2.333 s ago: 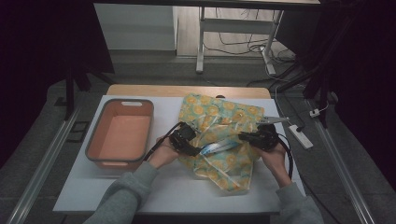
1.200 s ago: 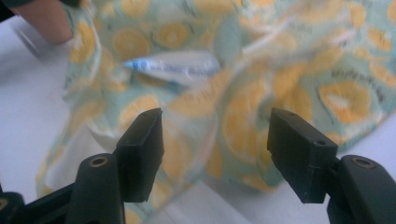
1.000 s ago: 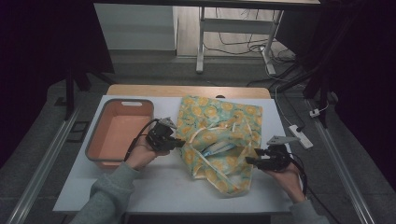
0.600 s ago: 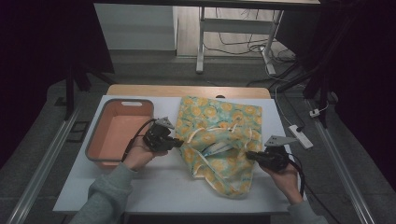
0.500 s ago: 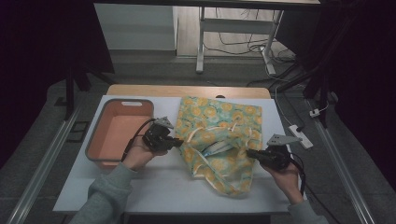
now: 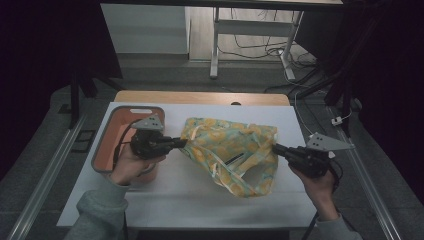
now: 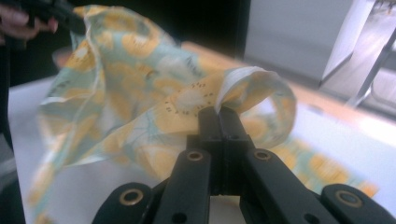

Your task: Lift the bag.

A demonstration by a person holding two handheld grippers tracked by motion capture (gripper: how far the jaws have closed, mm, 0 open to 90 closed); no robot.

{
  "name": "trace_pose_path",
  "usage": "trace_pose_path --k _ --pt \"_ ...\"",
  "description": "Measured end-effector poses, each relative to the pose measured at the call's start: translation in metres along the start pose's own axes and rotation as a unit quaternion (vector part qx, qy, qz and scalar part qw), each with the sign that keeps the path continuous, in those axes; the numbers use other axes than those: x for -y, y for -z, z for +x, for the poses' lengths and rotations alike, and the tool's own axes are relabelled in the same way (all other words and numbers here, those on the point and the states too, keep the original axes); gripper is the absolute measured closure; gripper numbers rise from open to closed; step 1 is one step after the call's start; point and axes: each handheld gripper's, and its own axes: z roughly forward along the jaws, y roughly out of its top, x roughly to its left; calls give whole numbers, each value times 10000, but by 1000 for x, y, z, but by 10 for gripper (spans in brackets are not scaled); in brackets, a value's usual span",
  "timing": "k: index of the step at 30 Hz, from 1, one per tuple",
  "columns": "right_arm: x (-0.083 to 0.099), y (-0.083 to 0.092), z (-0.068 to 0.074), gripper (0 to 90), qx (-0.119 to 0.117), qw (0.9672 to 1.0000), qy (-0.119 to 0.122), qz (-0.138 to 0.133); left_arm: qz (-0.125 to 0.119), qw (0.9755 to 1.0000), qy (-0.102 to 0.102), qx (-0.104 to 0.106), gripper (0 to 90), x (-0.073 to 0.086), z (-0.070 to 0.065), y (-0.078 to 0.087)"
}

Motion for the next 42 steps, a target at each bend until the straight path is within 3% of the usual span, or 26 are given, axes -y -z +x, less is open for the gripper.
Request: trace_pose_path --k 4,7,14,18,24,28,34,37,42 --pt "-29 6 -5 895 143 9992 -3 -367 -392 9989 -106 -238 889 -13 -4 22" --pt "-50 5 -14 895 205 9983 -33 -550 -536 9979 -122 -331 889 -22 -1 31" --pt "-91 14 -21 896 410 9939 56 -1022 -965 9946 -92 -377 889 -37 8 50" --pt "-105 14 -26 895 511 9922 34 -1137 -1311 9910 -83 -261 889 -44 10 62" --pt "-112 12 -40 895 678 9888 -155 -1317 -1489 9885 -161 -232 889 -52 8 64" --pt "-105 3 -48 895 709 9914 -261 -1067 -1212 9921 -126 -285 888 -52 12 47" --pt "-76 -29 -52 895 710 9966 -254 -324 -477 9979 236 -382 888 -29 38 3" --pt "-53 -49 -59 895 724 9967 -377 48 -72 9981 394 -471 887 -15 49 -19" --pt "-14 -75 -70 894 654 9943 -705 460 339 9965 536 -545 883 6 57 -42"
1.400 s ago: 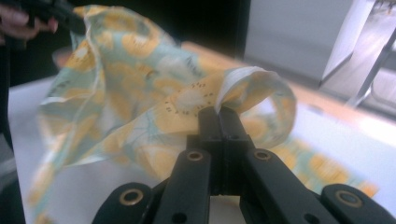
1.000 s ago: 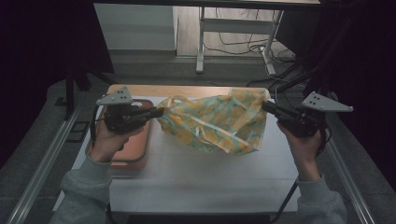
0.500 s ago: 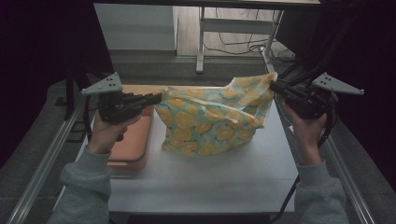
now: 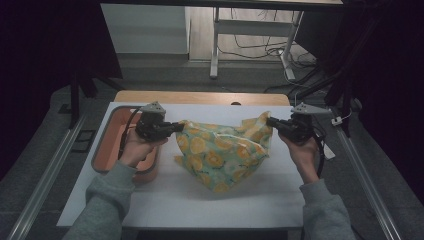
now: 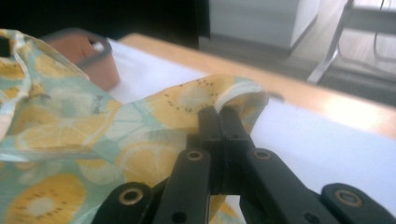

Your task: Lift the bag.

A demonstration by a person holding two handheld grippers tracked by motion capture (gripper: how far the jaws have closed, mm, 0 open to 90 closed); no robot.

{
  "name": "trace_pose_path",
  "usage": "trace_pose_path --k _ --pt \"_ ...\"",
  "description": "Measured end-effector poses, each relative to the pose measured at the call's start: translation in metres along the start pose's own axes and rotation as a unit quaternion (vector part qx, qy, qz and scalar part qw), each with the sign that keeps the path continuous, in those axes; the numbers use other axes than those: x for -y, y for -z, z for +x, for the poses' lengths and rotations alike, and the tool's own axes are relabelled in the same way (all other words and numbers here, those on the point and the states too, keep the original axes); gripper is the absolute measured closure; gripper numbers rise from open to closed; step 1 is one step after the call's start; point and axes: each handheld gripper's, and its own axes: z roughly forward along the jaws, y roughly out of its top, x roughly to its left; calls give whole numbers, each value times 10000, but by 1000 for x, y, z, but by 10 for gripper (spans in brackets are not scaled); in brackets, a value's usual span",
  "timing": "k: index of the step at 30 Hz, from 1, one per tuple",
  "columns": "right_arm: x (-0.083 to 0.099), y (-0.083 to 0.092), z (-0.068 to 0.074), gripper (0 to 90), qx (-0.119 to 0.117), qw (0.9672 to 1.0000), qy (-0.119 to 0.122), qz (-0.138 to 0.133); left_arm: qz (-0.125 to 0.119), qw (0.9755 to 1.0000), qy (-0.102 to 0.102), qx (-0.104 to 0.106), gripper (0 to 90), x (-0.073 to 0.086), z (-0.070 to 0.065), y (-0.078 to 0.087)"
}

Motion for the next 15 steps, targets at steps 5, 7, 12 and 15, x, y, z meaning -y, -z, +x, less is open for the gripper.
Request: trace_pose_path --k 5,7,12,15 --pt "17 -15 -4 892 -79 9997 -81 205 127 9999 99 28 864 9 3 -7" --pt "17 -16 -3 888 -123 9997 -60 216 134 9999 100 33 822 11 3 -8" --pt "14 -7 0 648 -254 9997 6 -1 -133 9999 18 -38 297 12 -1 4" --pt "12 6 2 474 -296 9993 29 -210 -325 9994 61 42 158 15 -2 19"
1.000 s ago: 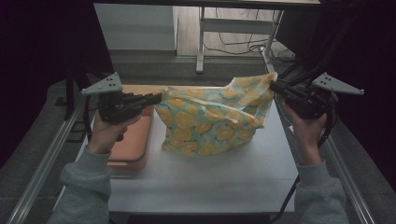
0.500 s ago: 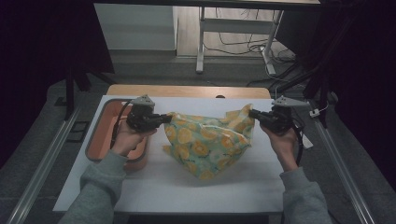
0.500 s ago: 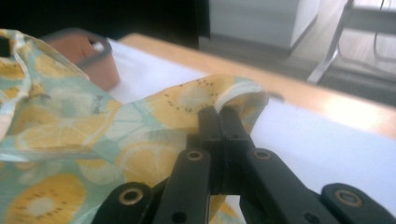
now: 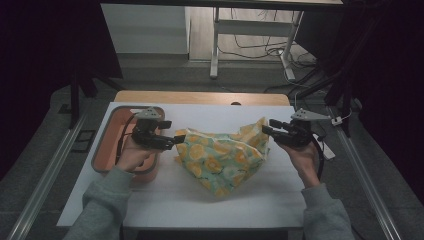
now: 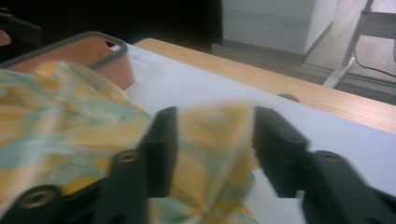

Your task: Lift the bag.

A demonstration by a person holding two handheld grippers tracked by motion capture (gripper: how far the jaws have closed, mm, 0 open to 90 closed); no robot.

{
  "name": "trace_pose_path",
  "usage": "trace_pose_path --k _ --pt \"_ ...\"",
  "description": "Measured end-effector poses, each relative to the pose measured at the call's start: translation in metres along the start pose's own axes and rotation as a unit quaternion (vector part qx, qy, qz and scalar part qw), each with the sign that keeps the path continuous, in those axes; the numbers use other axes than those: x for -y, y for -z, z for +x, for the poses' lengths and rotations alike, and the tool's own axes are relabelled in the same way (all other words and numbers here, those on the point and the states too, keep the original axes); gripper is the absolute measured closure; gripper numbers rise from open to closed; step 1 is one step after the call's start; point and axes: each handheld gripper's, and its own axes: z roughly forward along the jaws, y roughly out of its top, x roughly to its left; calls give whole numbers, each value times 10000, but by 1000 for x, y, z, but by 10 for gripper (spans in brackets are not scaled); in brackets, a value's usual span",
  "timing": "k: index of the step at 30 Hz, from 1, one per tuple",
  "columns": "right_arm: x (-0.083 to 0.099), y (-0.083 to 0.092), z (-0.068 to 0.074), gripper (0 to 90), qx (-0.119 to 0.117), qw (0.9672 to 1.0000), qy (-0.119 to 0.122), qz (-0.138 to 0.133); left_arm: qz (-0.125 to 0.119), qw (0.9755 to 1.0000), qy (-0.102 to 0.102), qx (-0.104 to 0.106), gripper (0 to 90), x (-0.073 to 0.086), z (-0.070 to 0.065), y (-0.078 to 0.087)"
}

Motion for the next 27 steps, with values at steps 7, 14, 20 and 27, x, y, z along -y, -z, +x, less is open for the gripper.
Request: trace_pose_path --k 7,14,20,27 --pt "8 26 3 384 -289 9996 2 -68 132 9994 -124 -295 136 19 -7 21" --pt "38 34 0 377 -359 9992 14 148 352 9976 -25 -603 161 47 -9 33" --pt "56 36 3 383 -254 9991 183 277 461 9970 69 -616 167 63 -12 37" --pt "57 39 10 390 -269 9989 307 232 425 9972 121 -602 170 64 -12 37"
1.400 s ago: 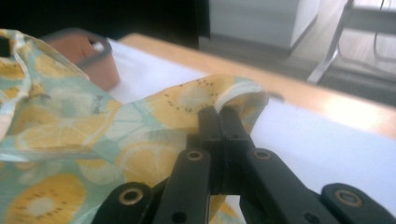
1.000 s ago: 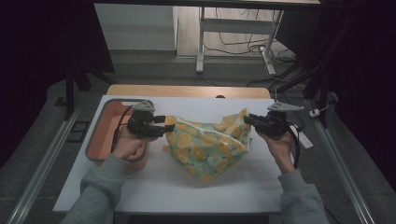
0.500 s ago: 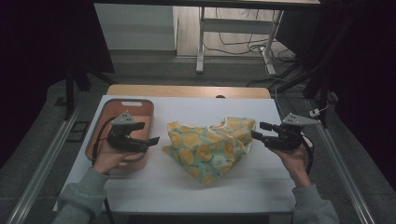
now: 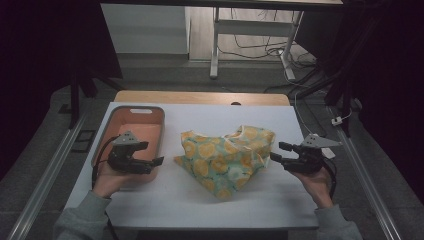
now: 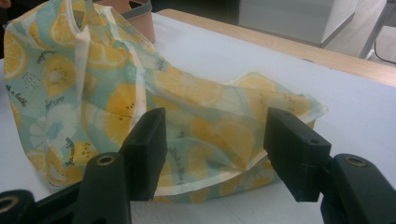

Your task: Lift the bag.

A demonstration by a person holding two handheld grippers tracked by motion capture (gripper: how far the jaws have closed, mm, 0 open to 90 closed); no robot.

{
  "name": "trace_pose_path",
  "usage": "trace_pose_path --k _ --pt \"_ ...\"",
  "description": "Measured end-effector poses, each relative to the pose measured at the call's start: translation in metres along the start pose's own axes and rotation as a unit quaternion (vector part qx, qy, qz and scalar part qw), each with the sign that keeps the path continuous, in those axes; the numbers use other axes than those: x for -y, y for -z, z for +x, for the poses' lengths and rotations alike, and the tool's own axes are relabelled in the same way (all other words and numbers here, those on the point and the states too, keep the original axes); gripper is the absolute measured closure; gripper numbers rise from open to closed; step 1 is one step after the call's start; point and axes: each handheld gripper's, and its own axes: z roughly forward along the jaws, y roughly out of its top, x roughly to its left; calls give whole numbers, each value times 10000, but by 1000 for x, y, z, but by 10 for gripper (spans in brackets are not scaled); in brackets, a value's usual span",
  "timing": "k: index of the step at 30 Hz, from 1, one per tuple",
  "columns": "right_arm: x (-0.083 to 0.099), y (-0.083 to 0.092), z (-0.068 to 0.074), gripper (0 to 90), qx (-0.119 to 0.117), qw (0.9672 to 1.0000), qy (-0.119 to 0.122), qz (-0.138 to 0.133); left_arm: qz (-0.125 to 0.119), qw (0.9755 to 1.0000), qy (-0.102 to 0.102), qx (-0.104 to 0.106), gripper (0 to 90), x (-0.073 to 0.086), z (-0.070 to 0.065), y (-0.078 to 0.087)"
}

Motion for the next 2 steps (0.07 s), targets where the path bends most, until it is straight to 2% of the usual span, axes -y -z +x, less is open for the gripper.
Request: trace_pose_path --k 2 --pt "0 0 1 390 -7 10000 15 -10 8 10000 26 31 169 0 -1 -1"
